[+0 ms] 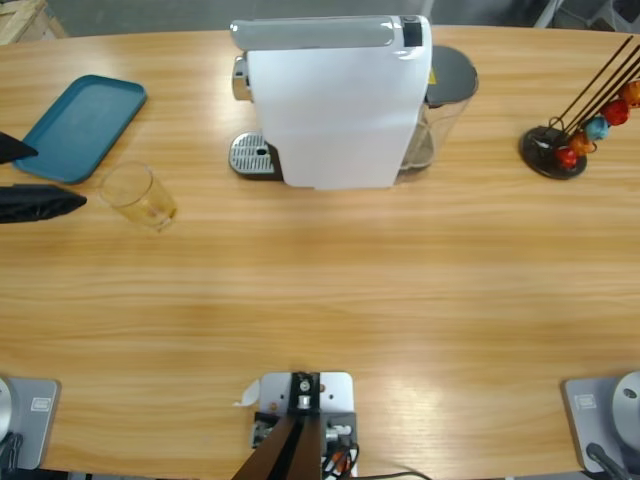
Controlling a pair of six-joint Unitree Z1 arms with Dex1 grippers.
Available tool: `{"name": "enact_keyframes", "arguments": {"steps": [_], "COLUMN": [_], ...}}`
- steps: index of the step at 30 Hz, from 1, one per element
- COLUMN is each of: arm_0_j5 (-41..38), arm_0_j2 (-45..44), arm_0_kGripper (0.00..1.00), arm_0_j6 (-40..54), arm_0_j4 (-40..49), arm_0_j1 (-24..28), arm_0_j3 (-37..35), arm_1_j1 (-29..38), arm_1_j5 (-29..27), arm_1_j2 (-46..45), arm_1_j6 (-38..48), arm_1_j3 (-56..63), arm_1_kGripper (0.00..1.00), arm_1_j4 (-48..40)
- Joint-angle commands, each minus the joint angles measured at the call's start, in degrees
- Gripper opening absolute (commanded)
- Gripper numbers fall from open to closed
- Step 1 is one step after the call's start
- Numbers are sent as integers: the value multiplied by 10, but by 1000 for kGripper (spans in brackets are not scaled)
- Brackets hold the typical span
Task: Pour coffee
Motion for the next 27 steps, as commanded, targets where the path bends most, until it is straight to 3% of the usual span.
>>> {"name": "enact_keyframes", "arguments": {"steps": [1,7,11,20,27], "arm_0_j5": [-50,-60,-73,-72,-22], "arm_0_j2": [-17,-24,-30,-35,48], "arm_0_kGripper": [958,954,948,964,959], "arm_0_j6": [-19,-23,-49,-82,-51], "arm_0_j4": [65,82,71,-140,-140], "arm_0_j1": [-1,0,58,64,70], "arm_0_j3": [-22,-26,-13,145,123], "arm_1_j1": [-50,-58,-58,-58,-107], "arm_1_j5": [186,250,267,272,304], "arm_1_j2": [-117,-151,-153,-156,-153], "arm_1_j6": [43,39,39,36,1], "arm_1_j3": [175,299,333,374,376], "arm_1_kGripper": [711,736,785,812,812], "arm_1_j4": [-11,-57,-83,-111,-136]}}
